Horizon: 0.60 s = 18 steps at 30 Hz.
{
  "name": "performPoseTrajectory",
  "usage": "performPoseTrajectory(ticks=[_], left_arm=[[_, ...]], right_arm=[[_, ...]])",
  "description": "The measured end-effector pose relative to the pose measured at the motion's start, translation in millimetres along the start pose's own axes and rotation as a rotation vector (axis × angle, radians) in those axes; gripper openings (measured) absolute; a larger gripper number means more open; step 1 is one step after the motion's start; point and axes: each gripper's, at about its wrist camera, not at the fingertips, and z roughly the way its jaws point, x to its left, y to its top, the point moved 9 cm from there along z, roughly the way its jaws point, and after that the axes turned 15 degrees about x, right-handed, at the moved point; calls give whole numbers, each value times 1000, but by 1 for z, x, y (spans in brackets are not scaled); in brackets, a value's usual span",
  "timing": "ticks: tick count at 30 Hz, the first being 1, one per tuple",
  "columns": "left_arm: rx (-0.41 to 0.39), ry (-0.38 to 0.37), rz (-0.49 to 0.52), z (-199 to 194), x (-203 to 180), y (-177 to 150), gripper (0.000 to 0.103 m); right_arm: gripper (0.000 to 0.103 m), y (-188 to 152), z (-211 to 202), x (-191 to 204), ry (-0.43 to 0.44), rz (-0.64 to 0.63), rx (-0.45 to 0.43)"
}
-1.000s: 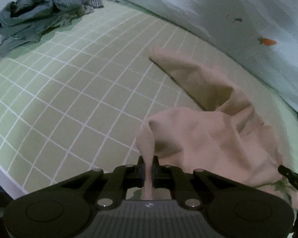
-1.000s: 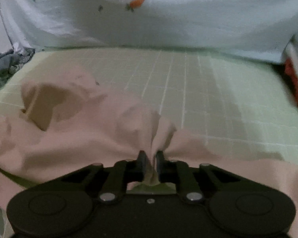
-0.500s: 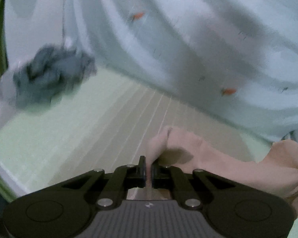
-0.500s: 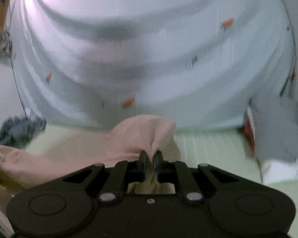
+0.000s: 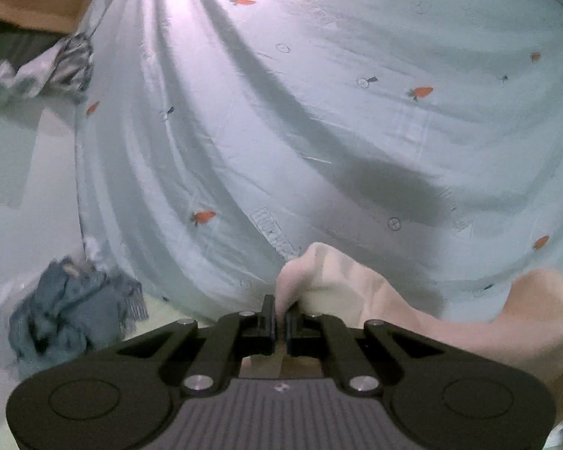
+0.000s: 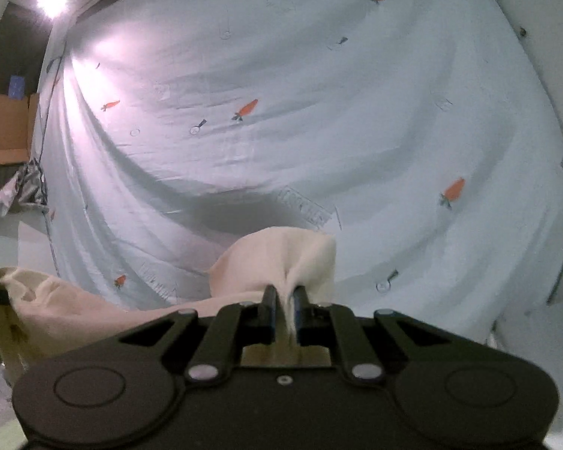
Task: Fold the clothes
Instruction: 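Hold the sweater with both grippers and shake it out, lowering it flat, then open both grippers and release the sweater spread on the table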
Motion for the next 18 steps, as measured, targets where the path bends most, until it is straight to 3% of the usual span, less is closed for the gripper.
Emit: performPoseTrajectory(ticks=[3, 6, 8, 9, 12, 14, 18], left_arm=[[28, 3, -6, 52, 7, 14, 5], [82, 42, -11, 134, 14, 24, 12], [162, 97, -29, 193, 19, 16, 21], [210, 116, -41, 215, 21, 8, 28], [329, 81, -92, 250, 25, -38, 43], [414, 79, -111, 258, 31, -79, 51], [614, 108, -123, 262, 41, -172, 51]], right_arm=[[9, 7, 43, 4, -6, -22, 16], [14, 5, 125, 1, 14, 38, 91], [48, -6, 183, -5, 4, 76, 161], [51, -16, 202, -8, -17, 78, 204], [59, -51, 238, -15, -53, 88, 304], [73, -85, 237, -25, -75, 111, 365], [73, -161, 226, -56, -158, 163, 530]])
